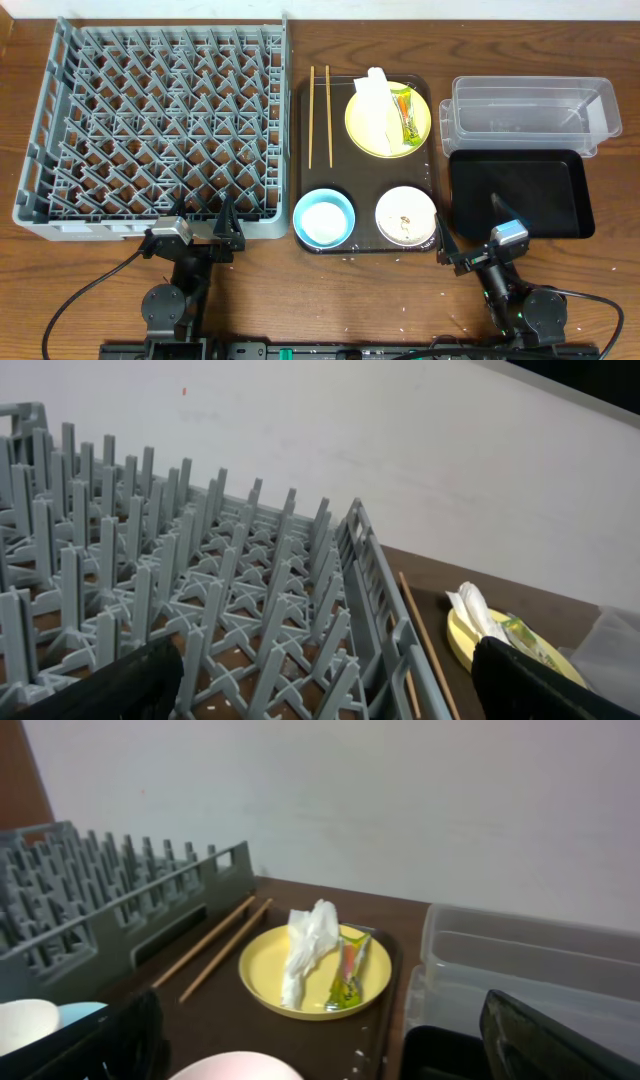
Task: Sort waste into correct bins and load items into the dishwasher
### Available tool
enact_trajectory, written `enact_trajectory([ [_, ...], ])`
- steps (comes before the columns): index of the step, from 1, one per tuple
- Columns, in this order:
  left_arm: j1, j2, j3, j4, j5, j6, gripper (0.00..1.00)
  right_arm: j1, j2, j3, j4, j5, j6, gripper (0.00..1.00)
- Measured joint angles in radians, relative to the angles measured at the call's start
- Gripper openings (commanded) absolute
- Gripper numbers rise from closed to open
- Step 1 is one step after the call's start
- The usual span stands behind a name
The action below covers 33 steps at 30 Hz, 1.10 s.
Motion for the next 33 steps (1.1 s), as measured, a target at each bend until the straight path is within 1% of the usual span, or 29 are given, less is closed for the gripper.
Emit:
enact_trajectory([
  [8, 0.0, 0.006, 0.089, -0.022, 0.008, -0.001, 0.93, 0.0, 0.008, 0.026, -0.014, -0.077, 0.037, 0.99],
  [11, 0.0, 0.05, 0.169, -0.073, 0.013, -0.002, 0.93, 0.0, 0.062, 0.12, -0.076, -0.106, 0.053, 0.99],
  [13, 0.0, 0.103, 0.248, -0.129, 0.014, -0.002, 0.93, 0.0, 0.127, 0.217, -0.129, -0.119, 0.059, 0.99],
  [14, 0.0, 0.134, 0.29, -0.162, 0.017, -0.002, 0.93, 0.0, 0.191, 0.305, -0.196, -0.127, 0.061, 0.99],
  [15, 0.0, 0.171, 0.337, -0.201, 0.023, -0.002, 0.93, 0.0, 0.22, 0.341, -0.212, -0.13, 0.062, 0.99],
  [16, 0.0, 0.219, 0.396, -0.248, 0.036, 0.002, 0.93, 0.0, 0.277, 0.413, -0.263, -0.137, 0.064, 0.99],
  [19, 0.0, 0.378, 0.575, -0.388, 0.09, 0.015, 0.93, 0.0, 0.488, 0.647, -0.436, -0.152, 0.071, 0.99],
  [22, 0.0, 0.557, 0.782, -0.587, 0.155, 0.025, 0.93, 0.0, 0.737, 0.903, -0.649, -0.17, 0.073, 0.99],
  [23, 0.0, 0.611, 0.848, -0.645, 0.17, 0.028, 0.93, 0.0, 0.79, 0.948, -0.676, -0.171, 0.073, 0.99],
  [24, 0.0, 0.669, 0.915, -0.711, 0.187, 0.028, 0.93, 0.0, 0.867, 1.032, -0.784, -0.172, 0.076, 0.99],
  [26, 0.0, 0.758, 1.028, -0.834, 0.21, 0.029, 0.93, 0.002, 1.012, 1.174, -0.903, -0.176, 0.076, 0.99],
  [29, 0.0, 0.855, 1.148, -0.96, 0.229, 0.032, 0.93, 0.003, 1.177, 1.312, -0.954, -0.18, 0.076, 0.99],
  [30, 0.0, 0.878, 1.172, -0.978, 0.236, 0.032, 0.93, 0.003, 1.221, 1.338, -0.948, -0.185, 0.08, 0.99],
  [31, 0.0, 0.89, 1.183, -0.989, 0.246, 0.031, 0.99, 0.003, 1.258, 1.354, -0.94, -0.197, 0.09, 0.99],
  [33, 0.0, 0.9, 1.188, -1.014, 0.267, 0.035, 0.98, 0.003, 1.311, 1.366, -0.929, -0.233, 0.115, 0.97],
])
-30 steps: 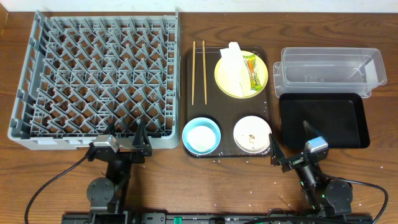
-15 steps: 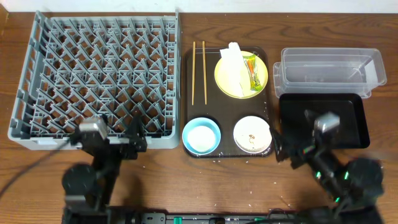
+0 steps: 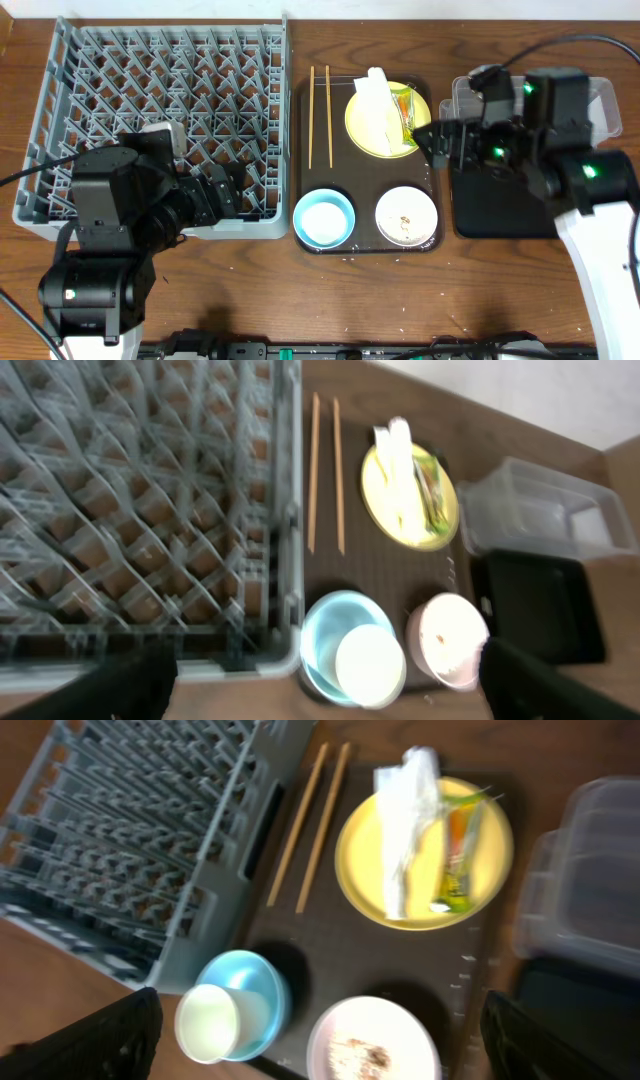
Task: Sort waste into correct bins and load items into the dishwasher
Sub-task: 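Reach the right gripper to the yellow plate and grasp the white tissue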
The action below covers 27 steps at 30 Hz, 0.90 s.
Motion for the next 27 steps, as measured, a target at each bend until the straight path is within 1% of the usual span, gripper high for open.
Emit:
enact_trajectory([
  [1, 0.0, 0.003, 0.0, -0.019, 0.016, -0.003, 0.98, 0.0, 0.024, 0.0, 0.011, -0.024, 0.013, 0.95],
  [5, 0.0, 0.004, 0.0, -0.045, 0.054, -0.004, 0.98, 0.031, 0.107, 0.0, 0.037, -0.064, 0.05, 0.78],
  [6, 0.0, 0.004, 0.0, -0.046, 0.06, -0.004, 0.98, 0.044, 0.121, 0.0, 0.042, -0.059, 0.054, 0.73],
  [7, 0.0, 0.004, 0.0, -0.046, 0.069, -0.004, 0.98, 0.078, 0.149, 0.0, 0.056, -0.032, 0.059, 0.73],
  [8, 0.0, 0.004, 0.0, -0.046, 0.074, -0.004, 0.98, 0.111, 0.171, 0.0, 0.074, 0.013, 0.056, 0.72],
  [9, 0.0, 0.004, 0.0, -0.047, 0.079, -0.004, 0.98, 0.14, 0.191, 0.001, 0.104, 0.06, 0.044, 0.69],
  [12, 0.0, 0.004, 0.0, -0.049, 0.083, -0.004, 0.98, 0.256, 0.309, 0.007, 0.236, 0.282, 0.004, 0.56],
  [13, 0.0, 0.004, 0.0, -0.049, 0.083, -0.004, 0.98, 0.274, 0.34, 0.007, 0.267, 0.328, -0.002, 0.49],
  [16, 0.0, 0.004, 0.0, -0.05, 0.084, -0.004, 0.98, 0.296, 0.479, 0.008, 0.404, 0.464, 0.003, 0.4],
  [18, 0.0, 0.004, 0.0, -0.05, 0.085, -0.004, 0.98, 0.294, 0.558, 0.009, 0.476, 0.513, 0.015, 0.39],
  [21, 0.0, 0.004, 0.0, -0.049, 0.086, -0.004, 0.98, 0.286, 0.653, 0.009, 0.553, 0.549, 0.019, 0.43],
  [22, 0.0, 0.004, 0.0, -0.05, 0.086, -0.004, 0.98, 0.285, 0.68, 0.009, 0.571, 0.557, 0.021, 0.48],
  [23, 0.0, 0.004, 0.0, -0.05, 0.086, -0.004, 0.98, 0.283, 0.705, 0.009, 0.589, 0.564, 0.022, 0.49],
  [24, 0.0, 0.004, 0.0, -0.05, 0.086, -0.004, 0.98, 0.282, 0.728, 0.009, 0.604, 0.57, 0.022, 0.47],
  [27, 0.0, 0.004, 0.0, -0.049, 0.086, -0.004, 0.98, 0.28, 0.779, 0.009, 0.625, 0.588, 0.026, 0.32],
])
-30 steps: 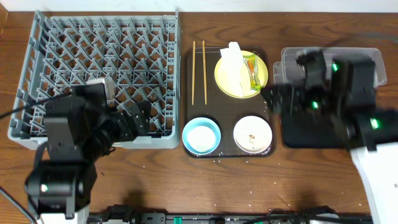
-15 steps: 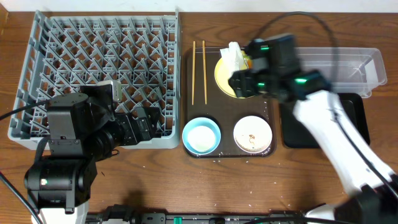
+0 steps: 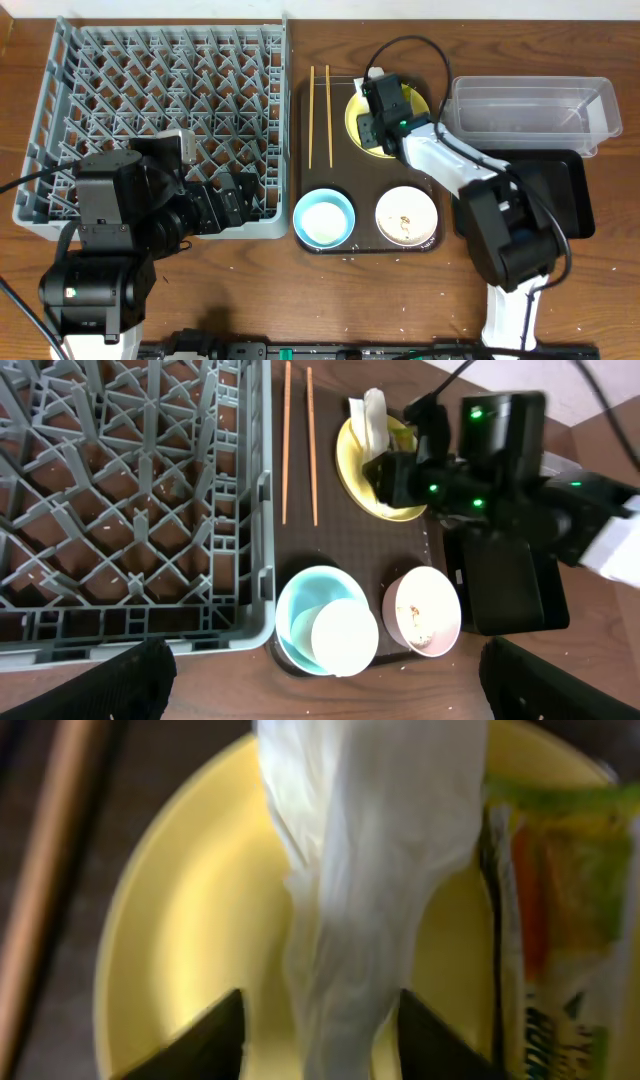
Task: Sort waste into correct bins and load items into the dishwasher
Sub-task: 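Reach the right gripper to the yellow plate and grasp the white tissue, then carry the tissue right and drop it into the clear bin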
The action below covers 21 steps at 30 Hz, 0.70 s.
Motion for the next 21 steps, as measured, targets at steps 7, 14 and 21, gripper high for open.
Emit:
enact_trajectory([
  [7, 0.0, 0.0, 0.0, 0.0, 0.0, 0.0, 0.98, -0.005, 0.012, 0.001, -0.012, 0.021, 0.06, 0.01],
  [14, 0.0, 0.0, 0.0, 0.0, 0.0, 0.0, 0.98, -0.057, -0.05, 0.0, -0.083, -0.033, 0.108, 0.01],
  [21, 0.0, 0.0, 0.0, 0.0, 0.0, 0.0, 0.98, -0.132, -0.303, 0.001, -0.082, -0.139, 0.149, 0.01],
])
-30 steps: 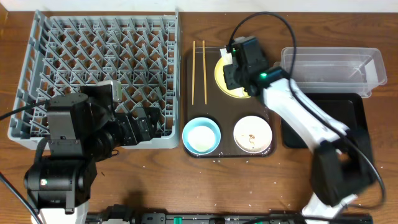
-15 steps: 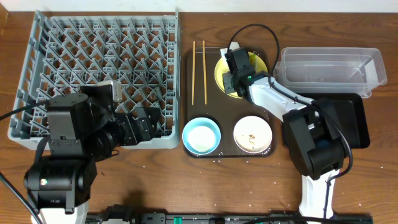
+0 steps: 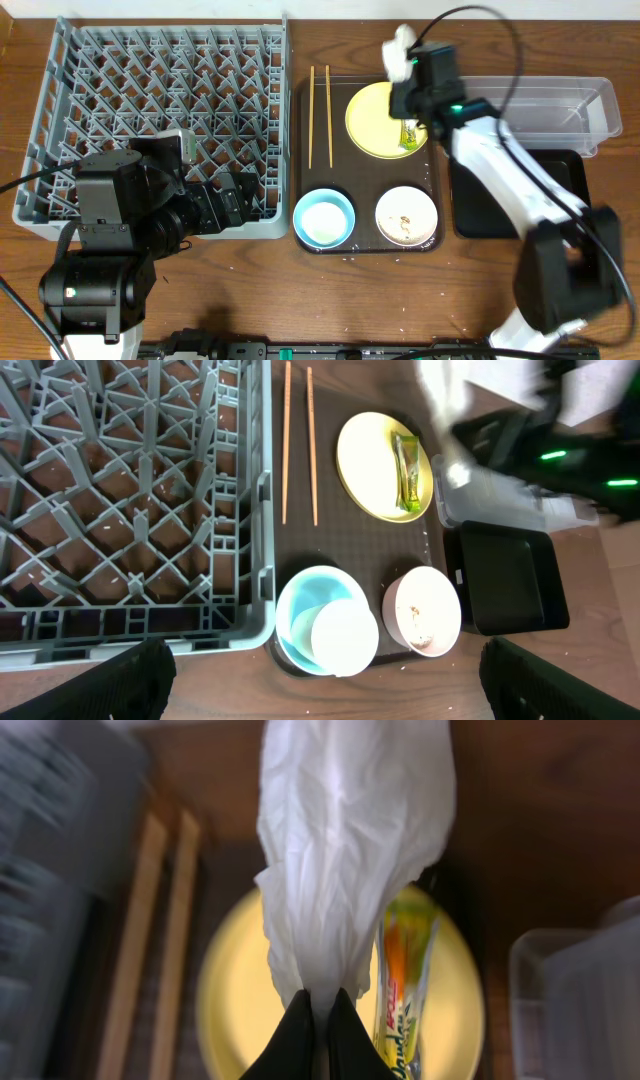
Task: Sort waste into correct bins and load items into the dishwasher
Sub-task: 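Carry the tissue right and drop it into the clear bin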
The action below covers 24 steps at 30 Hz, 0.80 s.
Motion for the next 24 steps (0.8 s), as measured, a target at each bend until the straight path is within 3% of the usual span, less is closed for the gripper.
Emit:
enact_trajectory([
  [6, 0.0, 0.0, 0.0, 0.0, 0.0, 0.0, 0.98, -0.069, -0.141, 0.009, -0.111, 0.061, 0.202, 0.01],
  [16, 0.0, 0.0, 0.0, 0.0, 0.0, 0.0, 0.98, -0.294, -0.08, 0.009, -0.244, 0.191, 0.555, 0.01],
  [17, 0.0, 0.0, 0.0, 0.0, 0.0, 0.0, 0.98, -0.306, -0.067, 0.009, -0.239, 0.195, 0.577, 0.07],
  [21, 0.0, 0.0, 0.0, 0.0, 0.0, 0.0, 0.98, -0.32, -0.038, 0.008, -0.22, 0.193, 0.616, 0.58],
  [24, 0.0, 0.0, 0.0, 0.0, 0.0, 0.0, 0.98, -0.32, -0.041, 0.008, -0.188, 0.159, 0.604, 0.63],
])
